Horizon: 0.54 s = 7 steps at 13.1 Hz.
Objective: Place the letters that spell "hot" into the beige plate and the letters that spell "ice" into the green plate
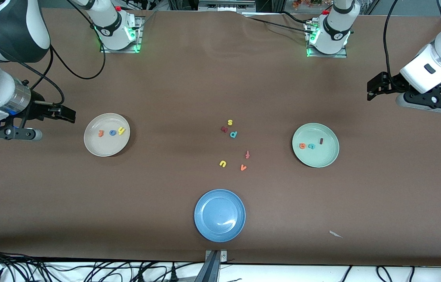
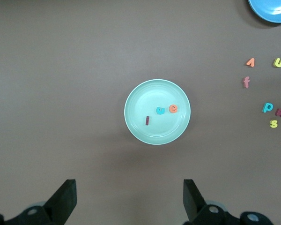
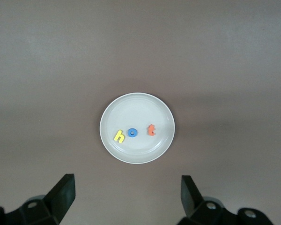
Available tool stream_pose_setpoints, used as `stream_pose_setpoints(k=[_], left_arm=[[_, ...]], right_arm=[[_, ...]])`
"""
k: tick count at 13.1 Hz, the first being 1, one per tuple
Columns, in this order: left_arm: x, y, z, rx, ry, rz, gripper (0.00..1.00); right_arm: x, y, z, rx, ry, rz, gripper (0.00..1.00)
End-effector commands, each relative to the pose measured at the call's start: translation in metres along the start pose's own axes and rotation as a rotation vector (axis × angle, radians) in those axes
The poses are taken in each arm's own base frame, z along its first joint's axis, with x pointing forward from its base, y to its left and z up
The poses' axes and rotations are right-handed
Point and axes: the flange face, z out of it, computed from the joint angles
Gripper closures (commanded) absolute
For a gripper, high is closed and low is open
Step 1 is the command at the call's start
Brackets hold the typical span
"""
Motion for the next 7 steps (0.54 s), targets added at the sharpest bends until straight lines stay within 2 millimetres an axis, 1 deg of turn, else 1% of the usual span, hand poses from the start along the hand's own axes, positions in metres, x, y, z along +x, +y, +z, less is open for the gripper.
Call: stream_pose_setpoints(k=[1, 7], left_arm=[[0.0023, 0.0015, -0.0059, -0.024, -0.005, -0.003, 0.0], [0.0023, 0.001, -0.0059, -0.019, -0.005, -0.004, 0.0]], right_arm=[[-0.006, 0.0051, -0.0075, -0.005, 0.003, -0.01, 0.0], [-0.0061, 0.006, -0.0066, -0.006, 0.0, -0.008, 0.0]])
